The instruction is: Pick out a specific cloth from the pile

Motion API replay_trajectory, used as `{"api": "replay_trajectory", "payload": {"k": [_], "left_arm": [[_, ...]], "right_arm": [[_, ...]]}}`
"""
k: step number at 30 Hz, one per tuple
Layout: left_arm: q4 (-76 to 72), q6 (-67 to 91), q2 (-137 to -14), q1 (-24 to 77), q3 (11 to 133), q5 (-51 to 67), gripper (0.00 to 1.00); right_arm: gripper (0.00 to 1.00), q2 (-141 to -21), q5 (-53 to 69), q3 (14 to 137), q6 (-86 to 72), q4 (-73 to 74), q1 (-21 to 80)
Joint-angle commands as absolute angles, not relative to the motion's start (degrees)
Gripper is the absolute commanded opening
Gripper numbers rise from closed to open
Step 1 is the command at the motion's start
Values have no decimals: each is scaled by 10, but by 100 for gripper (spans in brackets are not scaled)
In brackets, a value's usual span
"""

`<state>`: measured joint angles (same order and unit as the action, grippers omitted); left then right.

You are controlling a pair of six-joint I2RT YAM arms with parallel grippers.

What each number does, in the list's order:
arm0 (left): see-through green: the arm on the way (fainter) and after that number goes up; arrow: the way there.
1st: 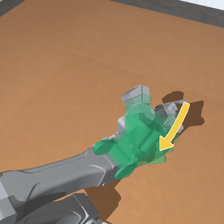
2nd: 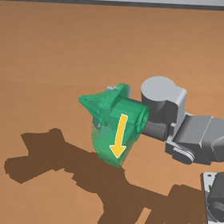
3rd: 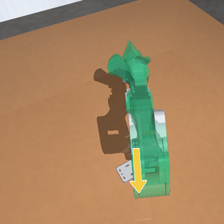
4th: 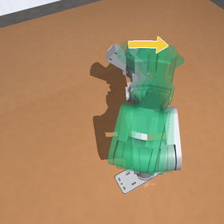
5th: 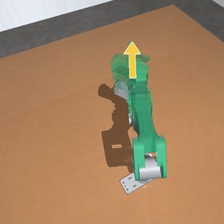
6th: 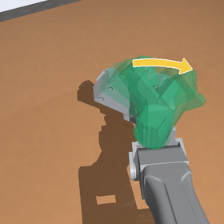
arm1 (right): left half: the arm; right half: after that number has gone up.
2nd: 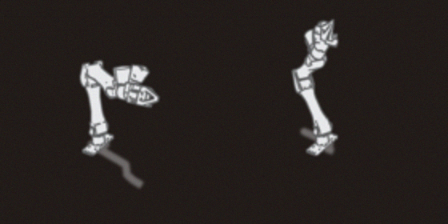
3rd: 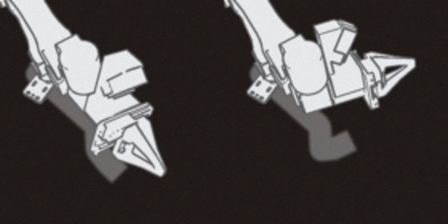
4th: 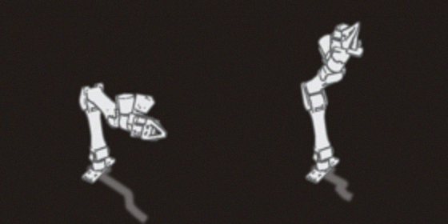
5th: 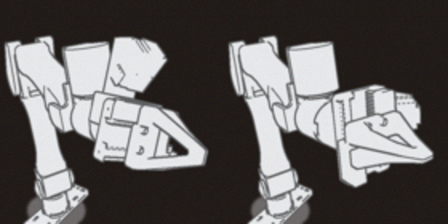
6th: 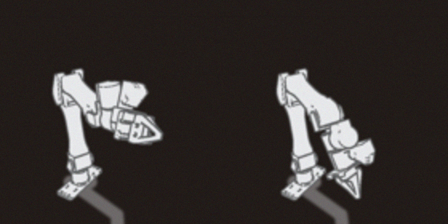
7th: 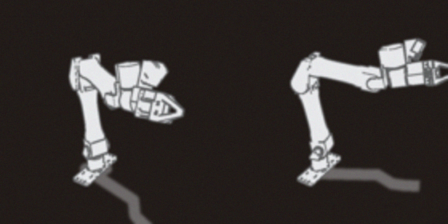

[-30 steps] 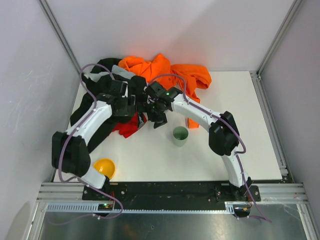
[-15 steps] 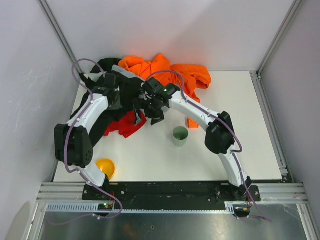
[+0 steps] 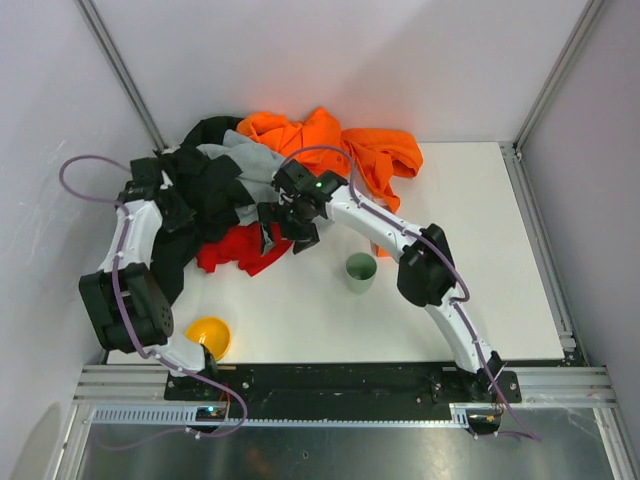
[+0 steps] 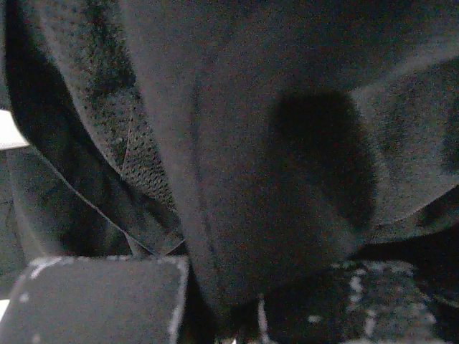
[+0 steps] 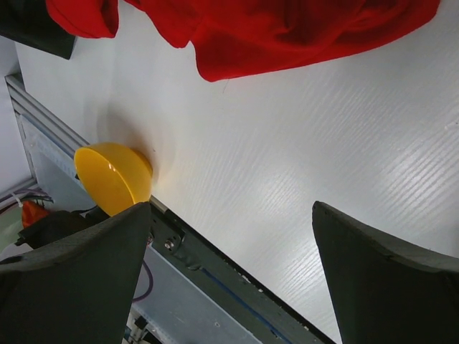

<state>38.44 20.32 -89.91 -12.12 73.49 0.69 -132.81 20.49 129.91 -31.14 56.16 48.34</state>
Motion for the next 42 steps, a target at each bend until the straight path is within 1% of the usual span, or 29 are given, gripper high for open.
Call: {"api": "replay_trajectory", "payload": {"k": [1, 5, 11, 18, 31, 36, 42], "left_arm": [[365, 246, -865, -174, 710, 89, 1], [360, 250, -862, -186, 700, 109, 1], [359, 256, -857, -188, 700, 134, 1], [359, 255, -841, -189, 698, 161, 1], [359, 250, -828, -190, 688, 190, 1], [359, 256, -834, -189, 692, 202, 1], [359, 261, -841, -190, 697, 213, 1]], "right_arm": [[99, -1349, 216, 1325, -295, 549, 498], [99, -1359, 206, 1327, -280, 531, 512], [99, -1370, 146, 1315, -261, 504, 530], [99, -1409, 125, 1322, -278, 472, 531], [99, -1454, 135, 1324, -357, 404, 494], [99, -1476, 166, 1327, -393, 373, 488], [99, -1524, 194, 1371, -436, 352, 483]]}}
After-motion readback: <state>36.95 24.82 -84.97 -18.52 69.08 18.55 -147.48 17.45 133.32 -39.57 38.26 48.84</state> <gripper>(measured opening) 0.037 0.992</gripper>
